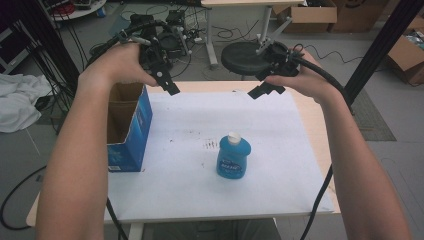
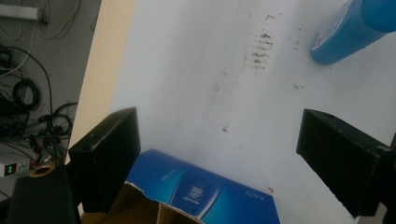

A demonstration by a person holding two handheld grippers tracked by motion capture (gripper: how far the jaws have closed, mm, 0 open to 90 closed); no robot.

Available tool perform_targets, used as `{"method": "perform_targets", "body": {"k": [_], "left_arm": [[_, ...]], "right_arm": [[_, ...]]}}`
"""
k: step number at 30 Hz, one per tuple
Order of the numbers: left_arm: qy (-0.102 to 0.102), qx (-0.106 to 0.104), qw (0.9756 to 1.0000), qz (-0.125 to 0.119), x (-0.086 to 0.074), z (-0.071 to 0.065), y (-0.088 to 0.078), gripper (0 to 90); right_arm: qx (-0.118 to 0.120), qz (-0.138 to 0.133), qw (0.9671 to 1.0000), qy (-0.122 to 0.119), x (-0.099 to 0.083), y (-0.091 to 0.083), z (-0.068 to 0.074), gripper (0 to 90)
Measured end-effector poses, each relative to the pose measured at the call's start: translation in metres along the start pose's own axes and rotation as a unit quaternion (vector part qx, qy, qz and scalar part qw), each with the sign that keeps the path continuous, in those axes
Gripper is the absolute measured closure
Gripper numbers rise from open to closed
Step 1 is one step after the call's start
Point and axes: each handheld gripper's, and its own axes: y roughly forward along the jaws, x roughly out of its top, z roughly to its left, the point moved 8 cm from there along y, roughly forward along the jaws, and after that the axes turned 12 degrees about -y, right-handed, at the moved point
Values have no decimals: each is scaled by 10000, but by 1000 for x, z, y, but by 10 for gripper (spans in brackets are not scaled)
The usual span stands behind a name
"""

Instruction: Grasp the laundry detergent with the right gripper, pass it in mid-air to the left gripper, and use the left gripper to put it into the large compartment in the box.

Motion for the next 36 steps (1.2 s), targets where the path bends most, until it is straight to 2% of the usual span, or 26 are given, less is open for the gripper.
{"method": "perform_targets", "body": {"k": [9, 23, 25, 29, 36], "left_arm": [[5, 12, 10000, -22, 1, -4, -1, 137], [20, -39, 10000, -13, 0, -13, 1, 139], [28, -52, 10000, 0, 1, -15, 1, 139], [54, -36, 10000, 4, 1, -16, 2, 139], [47, -8, 10000, -26, 0, -18, 3, 132]], "right_arm": [[-1, -306, 9995, -12, -15, -7, 11, 203], [93, -862, 9961, -179, -34, -7, 42, 182], [134, -947, 9952, -210, -39, -5, 49, 179], [166, -959, 9950, -231, -43, -1, 54, 178], [254, -1005, 9943, -250, -57, 16, 69, 167]]}}
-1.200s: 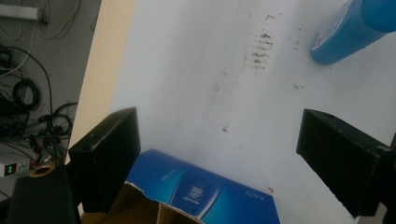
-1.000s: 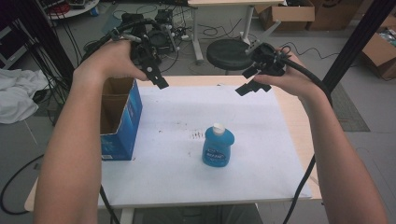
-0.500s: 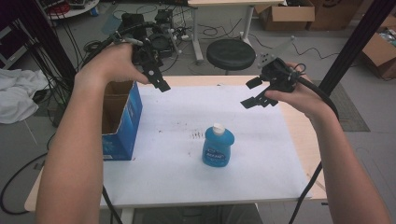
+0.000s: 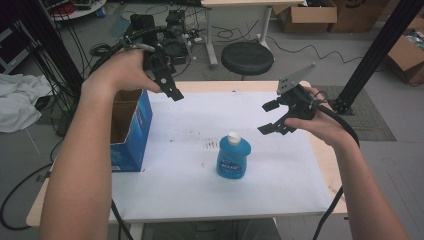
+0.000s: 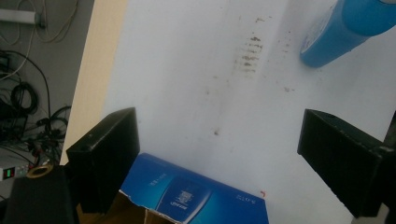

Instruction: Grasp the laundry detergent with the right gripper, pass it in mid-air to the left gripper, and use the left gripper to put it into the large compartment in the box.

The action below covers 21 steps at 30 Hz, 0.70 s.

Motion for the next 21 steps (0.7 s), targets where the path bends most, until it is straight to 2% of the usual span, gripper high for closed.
{"method": "perform_targets", "body": {"k": [12, 21], "left_arm": [[17, -21, 10000, 4, -1, -4, 1, 132], [26, -38, 10000, 33, -2, -5, 3, 134]], "right_arm": [[179, -203, 9996, 4, -17, 26, 23, 162], [278, -304, 9991, 49, -25, 43, 32, 158]]}}
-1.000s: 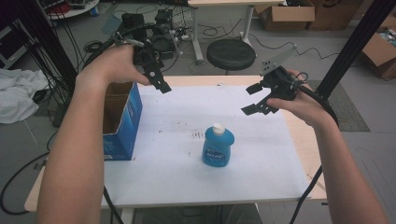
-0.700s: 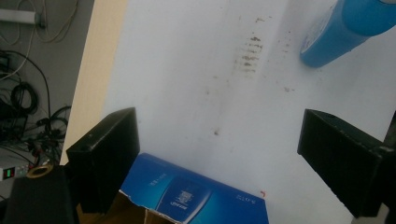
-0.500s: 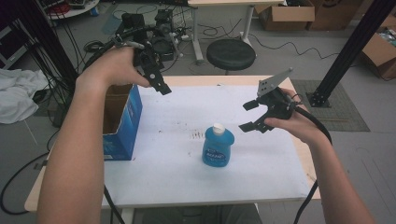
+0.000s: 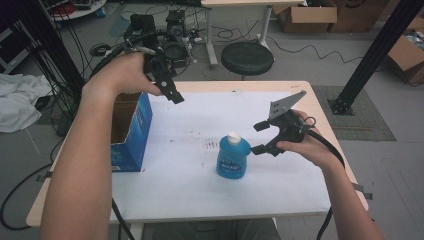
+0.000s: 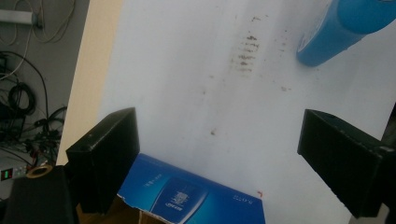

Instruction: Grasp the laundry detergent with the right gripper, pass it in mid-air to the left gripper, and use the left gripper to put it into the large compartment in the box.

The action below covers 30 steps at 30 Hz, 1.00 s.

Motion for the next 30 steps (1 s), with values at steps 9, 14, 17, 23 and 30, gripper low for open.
{"method": "perform_targets", "body": {"k": [9, 14, 17, 23, 30], "left_arm": [[-8, -18, 10000, 2, -2, -1, 4, 134], [4, -24, 10000, 1, -2, -2, 6, 133], [1, -25, 10000, -8, -2, -2, 6, 133], [-11, -23, 10000, -12, -3, -2, 7, 134], [-12, -35, 10000, -33, -5, -3, 7, 133]], "right_arm": [[90, -73, 9999, 37, -4, 22, 7, 158], [119, -128, 9998, 11, -6, 32, 11, 161], [94, -159, 9998, 12, -7, 38, 13, 163], [27, -103, 9999, 11, -8, 50, 16, 172], [72, -129, 9999, 27, -7, 63, 18, 190]]}}
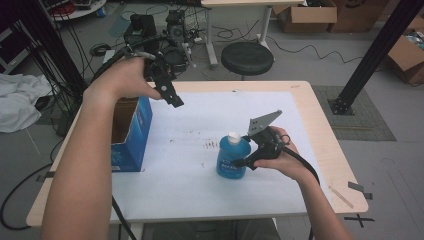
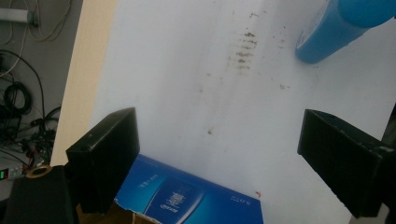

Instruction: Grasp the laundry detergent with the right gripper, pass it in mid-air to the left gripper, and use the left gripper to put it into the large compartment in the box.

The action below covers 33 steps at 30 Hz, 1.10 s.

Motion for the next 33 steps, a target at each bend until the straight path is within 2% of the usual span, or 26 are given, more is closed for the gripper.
{"method": "perform_targets", "body": {"k": [9, 14, 19, 21, 33], "left_arm": [[-4, 0, 10000, -28, -1, 1, -1, 133], [-11, -10, 10000, -41, -1, 1, -1, 133], [-5, -36, 10000, -58, -1, 0, 0, 134], [21, -36, 10000, -35, -1, 0, 1, 133], [36, -63, 9999, -90, -3, -1, 1, 134]], "right_arm": [[-2, -27, 10000, 21, -4, 10, 0, 238], [11, -77, 10000, 28, -5, 13, 0, 293], [-74, -122, 9999, 46, -5, 16, -1, 368], [-37, -212, 9998, 48, -5, 16, -1, 409], [16, -220, 9997, -133, -5, 15, -2, 436]]}}
